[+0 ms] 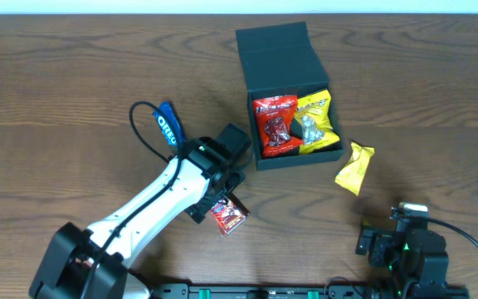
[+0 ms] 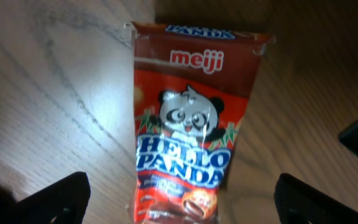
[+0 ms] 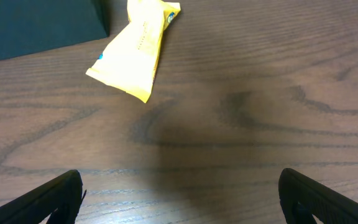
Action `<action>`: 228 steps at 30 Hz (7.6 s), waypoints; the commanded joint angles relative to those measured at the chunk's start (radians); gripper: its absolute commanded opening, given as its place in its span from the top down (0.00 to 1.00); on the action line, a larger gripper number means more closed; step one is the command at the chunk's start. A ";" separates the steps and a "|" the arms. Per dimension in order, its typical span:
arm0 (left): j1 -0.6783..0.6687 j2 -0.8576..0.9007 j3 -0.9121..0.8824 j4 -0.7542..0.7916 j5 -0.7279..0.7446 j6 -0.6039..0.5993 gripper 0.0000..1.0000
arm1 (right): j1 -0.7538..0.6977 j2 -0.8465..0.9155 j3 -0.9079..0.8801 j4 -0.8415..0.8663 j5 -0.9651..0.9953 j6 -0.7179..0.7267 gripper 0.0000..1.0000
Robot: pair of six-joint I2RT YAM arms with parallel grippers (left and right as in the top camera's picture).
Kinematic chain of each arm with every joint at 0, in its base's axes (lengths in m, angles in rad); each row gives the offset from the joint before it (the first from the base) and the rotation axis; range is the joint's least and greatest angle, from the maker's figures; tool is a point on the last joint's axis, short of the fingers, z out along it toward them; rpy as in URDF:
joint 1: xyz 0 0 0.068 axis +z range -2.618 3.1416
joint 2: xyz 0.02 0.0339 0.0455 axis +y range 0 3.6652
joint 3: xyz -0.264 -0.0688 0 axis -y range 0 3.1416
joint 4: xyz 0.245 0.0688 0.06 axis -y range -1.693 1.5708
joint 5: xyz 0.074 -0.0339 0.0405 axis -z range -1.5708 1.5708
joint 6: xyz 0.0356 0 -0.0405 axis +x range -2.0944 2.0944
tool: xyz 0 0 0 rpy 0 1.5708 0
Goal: Pack container
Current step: 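Move the left gripper to the red Hello Panda box, then grasp the Hello Panda box with the left gripper, then lift the Hello Panda box and carry it over the black box, then lower the Hello Panda box into the black box and release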
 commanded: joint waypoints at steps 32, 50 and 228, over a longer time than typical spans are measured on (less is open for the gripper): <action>0.000 0.105 -0.155 0.261 -0.064 0.091 0.04 | -0.013 -0.005 -0.004 -0.005 -0.003 -0.009 0.01; -0.029 0.130 -0.155 0.306 -0.020 0.080 0.28 | -0.013 -0.005 -0.004 -0.005 -0.003 -0.009 0.01; -0.089 0.711 1.117 -0.252 -0.383 0.593 0.04 | -0.013 -0.005 -0.004 -0.005 -0.003 -0.009 0.01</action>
